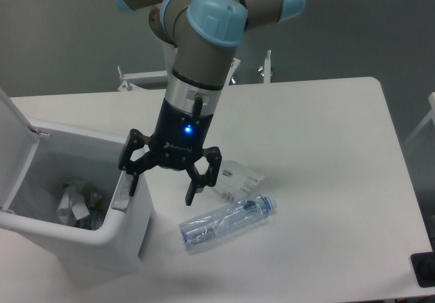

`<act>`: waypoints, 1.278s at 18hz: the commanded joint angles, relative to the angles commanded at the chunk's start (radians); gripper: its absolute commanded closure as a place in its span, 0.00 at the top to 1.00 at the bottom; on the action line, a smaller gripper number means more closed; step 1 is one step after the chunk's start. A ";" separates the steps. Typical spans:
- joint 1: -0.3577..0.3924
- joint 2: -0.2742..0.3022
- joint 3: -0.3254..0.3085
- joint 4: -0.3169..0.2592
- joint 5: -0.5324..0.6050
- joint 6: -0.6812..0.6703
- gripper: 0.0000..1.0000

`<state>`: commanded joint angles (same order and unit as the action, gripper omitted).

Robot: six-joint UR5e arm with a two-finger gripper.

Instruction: Open the trash can

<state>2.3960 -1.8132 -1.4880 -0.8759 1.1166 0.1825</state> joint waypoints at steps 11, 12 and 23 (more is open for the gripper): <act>0.058 -0.084 0.011 0.009 0.202 0.274 1.00; 0.060 -0.113 0.012 0.009 0.227 0.310 1.00; 0.189 -0.203 -0.020 -0.005 0.433 0.793 1.00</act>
<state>2.5848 -2.0157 -1.5078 -0.8805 1.5491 0.9754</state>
